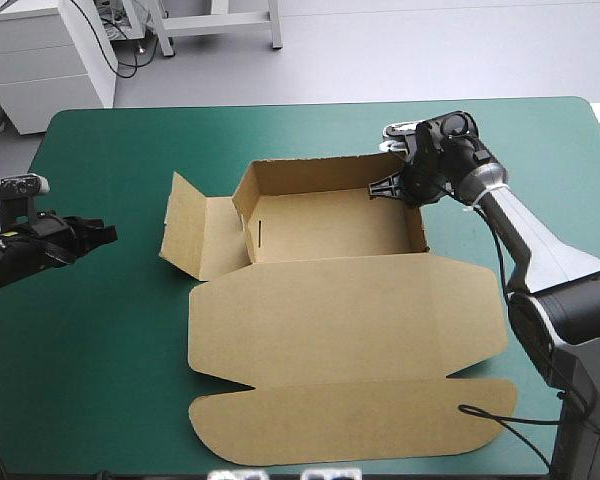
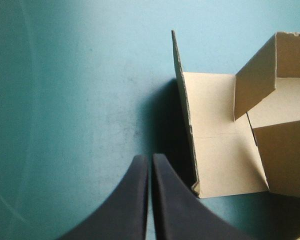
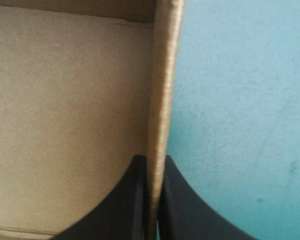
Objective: Fold the box
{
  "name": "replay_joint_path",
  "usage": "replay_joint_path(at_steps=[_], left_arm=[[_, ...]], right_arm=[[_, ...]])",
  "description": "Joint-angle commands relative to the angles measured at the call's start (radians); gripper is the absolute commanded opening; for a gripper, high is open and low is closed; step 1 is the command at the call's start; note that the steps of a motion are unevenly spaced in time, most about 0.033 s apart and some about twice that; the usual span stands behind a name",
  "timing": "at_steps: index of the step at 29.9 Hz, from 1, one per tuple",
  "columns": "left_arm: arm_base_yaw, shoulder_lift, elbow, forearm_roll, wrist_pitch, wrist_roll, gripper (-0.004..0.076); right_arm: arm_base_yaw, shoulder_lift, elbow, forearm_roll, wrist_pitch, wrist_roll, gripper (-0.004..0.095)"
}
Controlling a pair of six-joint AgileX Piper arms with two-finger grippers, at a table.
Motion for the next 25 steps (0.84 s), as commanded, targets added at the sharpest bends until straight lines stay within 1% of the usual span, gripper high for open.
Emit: replay_joint_path(at_steps=[1, 5, 6, 8, 12, 13, 14, 16, 17, 18, 19, 22, 25], left_arm=[[-0.005, -0.020, -0.026, -0.038, -0.029, 0.001, 0.0008], [-0.005, -0.020, -0.026, -0.038, -0.029, 0.002, 0.0008], [-0.005, -0.020, -0.026, -0.038, -0.029, 0.004, 0.0008], [-0.005, -0.020, -0.026, -0.038, -0.029, 0.004, 0.0008], [-0.005, -0.020, -0.026, -0.033, -0.029, 0.004, 0.0008], [-0.005, -0.020, -0.026, -0.032, -0.027, 0.004, 0.0008], [-0.005, -0.020, -0.026, -0.032, -0.025, 0.004, 0.0008], [-0.005, -0.020, -0.026, -0.034, -0.025, 0.004, 0.0008], [-0.005, -0.020, -0.026, -0.034, -0.021, 0.004, 0.0008], [-0.005, -0.020, -0.026, -0.031, -0.021, 0.004, 0.0008], [-0.005, -0.020, -0.024, -0.027, -0.021, 0.004, 0.0008], [-0.005, -0.020, -0.024, 0.003, -0.021, 0.004, 0.0008], [-0.005, -0.020, -0.024, -0.003, -0.013, 0.002, 0.0008]], right_arm=[[0.003, -0.034, -0.032, 0.018, 0.070, -0.042, 0.0005], [-0.001, -0.034, -0.045, 0.018, 0.078, -0.070, 0.0016], [-0.001, -0.034, -0.047, 0.018, 0.086, -0.080, 0.0030], [-0.001, -0.034, -0.056, 0.025, 0.093, -0.091, 0.0100], [-0.001, -0.034, -0.071, 0.030, 0.100, -0.100, 0.0341], [-0.001, -0.034, -0.080, 0.030, 0.100, -0.100, 0.0465], [-0.001, -0.034, -0.089, 0.030, 0.100, -0.100, 0.0520], [-0.001, -0.034, -0.119, 0.026, 0.100, -0.093, 0.0682], [-0.001, -0.035, -0.137, 0.026, 0.100, -0.072, 0.0722], [-0.001, -0.040, -0.150, 0.034, 0.100, -0.045, 0.0753], [-0.001, -0.050, -0.163, 0.054, 0.100, -0.040, 0.0759], [-0.001, -0.103, -0.164, 0.112, 0.102, -0.044, 0.0759], [-0.001, -0.175, -0.129, 0.119, 0.102, -0.047, 0.0759]])
